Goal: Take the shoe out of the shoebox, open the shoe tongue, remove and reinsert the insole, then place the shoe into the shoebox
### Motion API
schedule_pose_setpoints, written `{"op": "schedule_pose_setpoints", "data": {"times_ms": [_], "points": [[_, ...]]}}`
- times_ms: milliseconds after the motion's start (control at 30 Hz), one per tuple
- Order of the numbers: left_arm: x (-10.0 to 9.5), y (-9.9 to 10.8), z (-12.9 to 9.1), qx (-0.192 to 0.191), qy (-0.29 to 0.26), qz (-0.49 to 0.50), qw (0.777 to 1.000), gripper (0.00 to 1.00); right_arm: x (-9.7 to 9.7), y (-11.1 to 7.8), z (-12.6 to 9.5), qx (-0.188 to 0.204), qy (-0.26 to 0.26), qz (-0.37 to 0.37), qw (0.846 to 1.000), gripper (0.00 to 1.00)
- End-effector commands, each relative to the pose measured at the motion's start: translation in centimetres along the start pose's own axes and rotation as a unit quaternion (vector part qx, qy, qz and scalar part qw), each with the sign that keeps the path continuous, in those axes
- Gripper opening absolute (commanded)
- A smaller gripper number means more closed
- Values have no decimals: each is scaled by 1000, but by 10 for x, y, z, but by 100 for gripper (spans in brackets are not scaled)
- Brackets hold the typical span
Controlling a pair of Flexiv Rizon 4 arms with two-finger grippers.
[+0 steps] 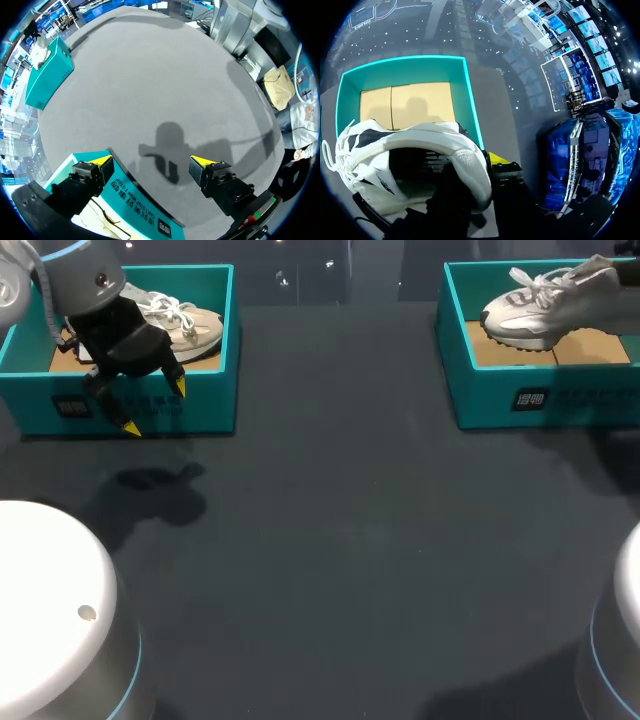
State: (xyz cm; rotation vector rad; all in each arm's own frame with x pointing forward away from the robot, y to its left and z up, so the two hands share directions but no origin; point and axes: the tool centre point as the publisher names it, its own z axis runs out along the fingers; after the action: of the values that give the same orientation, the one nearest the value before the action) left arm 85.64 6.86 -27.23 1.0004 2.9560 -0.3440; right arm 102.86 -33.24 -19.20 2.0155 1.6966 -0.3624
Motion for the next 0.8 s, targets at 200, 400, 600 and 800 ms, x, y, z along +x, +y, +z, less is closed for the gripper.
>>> {"op": "schedule_pose_setpoints", "data": {"times_ms": [200,400,600,800], "points": [[0,0,0,-1,1,0,1000,100,12,-8,28,12,20,6,1000,0],[0,0,0,-1,1,0,1000,100,17,-18,34,20,20,8,1000,0],[0,0,0,-1,1,0,1000,100,20,-26,39,24,15,12,1000,0],[0,0,0,-1,1,0,1000,100,28,-34,48,22,2,3,1000,0]]}}
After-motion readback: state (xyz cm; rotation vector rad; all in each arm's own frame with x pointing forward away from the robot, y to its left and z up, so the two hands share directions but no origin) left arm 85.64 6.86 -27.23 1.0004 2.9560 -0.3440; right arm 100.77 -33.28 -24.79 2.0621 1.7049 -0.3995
